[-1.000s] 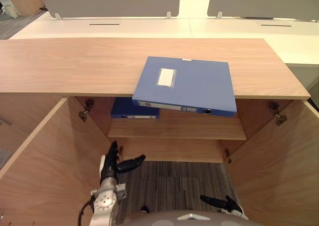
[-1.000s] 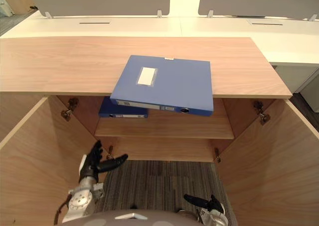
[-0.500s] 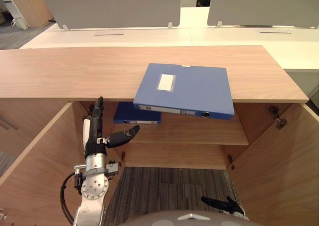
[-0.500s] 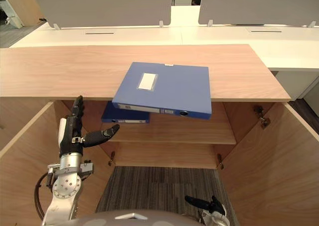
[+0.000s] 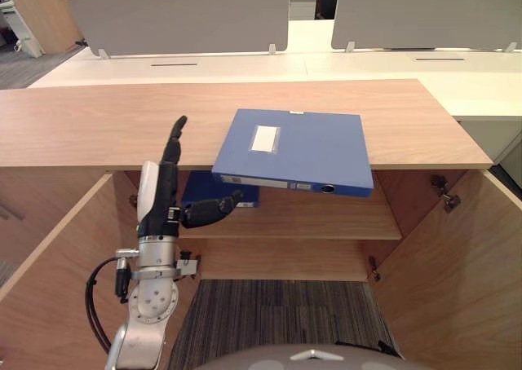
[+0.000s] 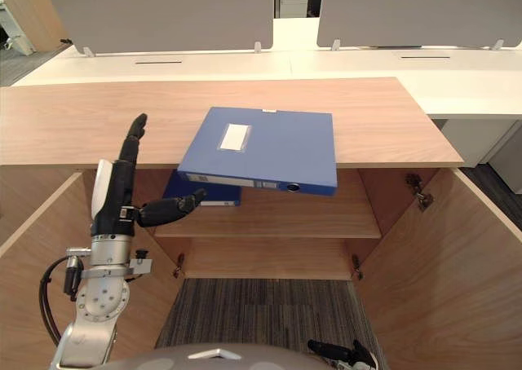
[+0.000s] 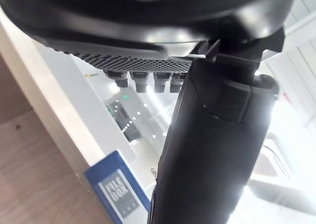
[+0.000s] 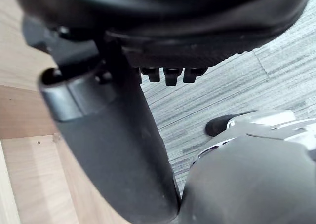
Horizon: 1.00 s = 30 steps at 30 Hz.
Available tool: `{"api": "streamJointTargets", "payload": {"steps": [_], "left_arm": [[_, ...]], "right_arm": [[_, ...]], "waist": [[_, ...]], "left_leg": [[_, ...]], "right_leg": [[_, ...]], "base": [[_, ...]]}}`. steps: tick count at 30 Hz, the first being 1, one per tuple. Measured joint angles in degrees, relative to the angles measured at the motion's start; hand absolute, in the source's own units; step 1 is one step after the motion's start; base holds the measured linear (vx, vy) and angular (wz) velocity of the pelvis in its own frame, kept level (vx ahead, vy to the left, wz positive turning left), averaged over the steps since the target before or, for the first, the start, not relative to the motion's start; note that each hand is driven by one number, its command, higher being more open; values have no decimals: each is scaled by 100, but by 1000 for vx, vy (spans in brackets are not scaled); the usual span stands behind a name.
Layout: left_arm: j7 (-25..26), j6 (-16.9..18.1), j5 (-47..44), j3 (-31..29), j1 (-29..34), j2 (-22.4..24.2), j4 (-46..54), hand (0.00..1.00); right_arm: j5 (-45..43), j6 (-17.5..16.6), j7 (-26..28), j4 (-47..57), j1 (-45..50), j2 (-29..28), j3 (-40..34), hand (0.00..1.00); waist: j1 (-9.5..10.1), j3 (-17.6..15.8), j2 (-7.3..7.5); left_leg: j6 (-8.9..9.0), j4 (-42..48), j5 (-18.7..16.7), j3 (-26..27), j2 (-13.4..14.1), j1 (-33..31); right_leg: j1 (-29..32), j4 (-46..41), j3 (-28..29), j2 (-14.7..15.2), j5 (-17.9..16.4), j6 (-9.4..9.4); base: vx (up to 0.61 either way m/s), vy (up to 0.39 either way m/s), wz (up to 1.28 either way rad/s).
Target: Walk over to the cabinet, pick up the folder, carry it to the office cabinet, place the folder inside the office cabinet, then close the office cabinet door
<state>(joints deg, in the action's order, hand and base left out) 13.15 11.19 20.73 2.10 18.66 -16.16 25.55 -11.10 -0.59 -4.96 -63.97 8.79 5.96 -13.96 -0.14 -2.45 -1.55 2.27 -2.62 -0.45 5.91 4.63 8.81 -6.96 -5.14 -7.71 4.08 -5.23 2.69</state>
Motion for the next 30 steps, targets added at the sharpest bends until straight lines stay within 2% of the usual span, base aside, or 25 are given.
{"api": "streamJointTargets", "payload": {"steps": [4, 7, 10, 17, 21, 30], "left_arm": [[-7, 78, 429, 393, -301, -264, 7, 100], [-47, 136, 769, 763, -631, -572, 7, 100], [-55, 204, 1073, 994, -812, -679, 7, 100], [63, 191, 1661, 1266, -960, -707, -12, 100], [66, 200, 2050, 1563, -1189, -990, -269, 100], [62, 9, 2741, 1623, -1272, -1062, -966, 100]], "right_arm": [[46, -11, -1, -3, 98, 64, 64, 100], [100, -11, 2, -49, 103, 120, 171, 100], [101, -11, 0, -67, 101, 120, 171, 100], [100, -12, -9, -139, 99, 118, 173, 100], [100, -11, -14, -151, 81, 123, 223, 100], [99, -9, -27, -136, 76, 142, 373, 100]], "waist": [[-12, 41, -63], [-29, 51, -74], [-56, 53, -74], [-99, 61, -68], [-144, 64, -52], [-237, 73, -43]], "left_leg": [[10, 20, -5, 5, 26, 2], [19, 23, -3, 26, 46, -14], [33, 23, -13, 56, 69, -2], [80, 24, -45, 143, 127, -13], [81, 2, -46, 144, 123, 22], [81, -81, -46, 150, 100, 62]], "right_leg": [[18, -57, 28, -24, -37, -3], [88, -141, 61, -44, -73, -13], [98, -158, 92, -73, -85, -27], [184, -182, 178, -136, -98, -54], [176, -158, 168, -137, -76, -89], [66, 145, 163, -136, 55, -81]], "base": [[0, 0, 0], [-6, -12, -4], [-1, -13, -6], [1, -7, -7], [0, 0, 0], [-12, 5, -1]]}}
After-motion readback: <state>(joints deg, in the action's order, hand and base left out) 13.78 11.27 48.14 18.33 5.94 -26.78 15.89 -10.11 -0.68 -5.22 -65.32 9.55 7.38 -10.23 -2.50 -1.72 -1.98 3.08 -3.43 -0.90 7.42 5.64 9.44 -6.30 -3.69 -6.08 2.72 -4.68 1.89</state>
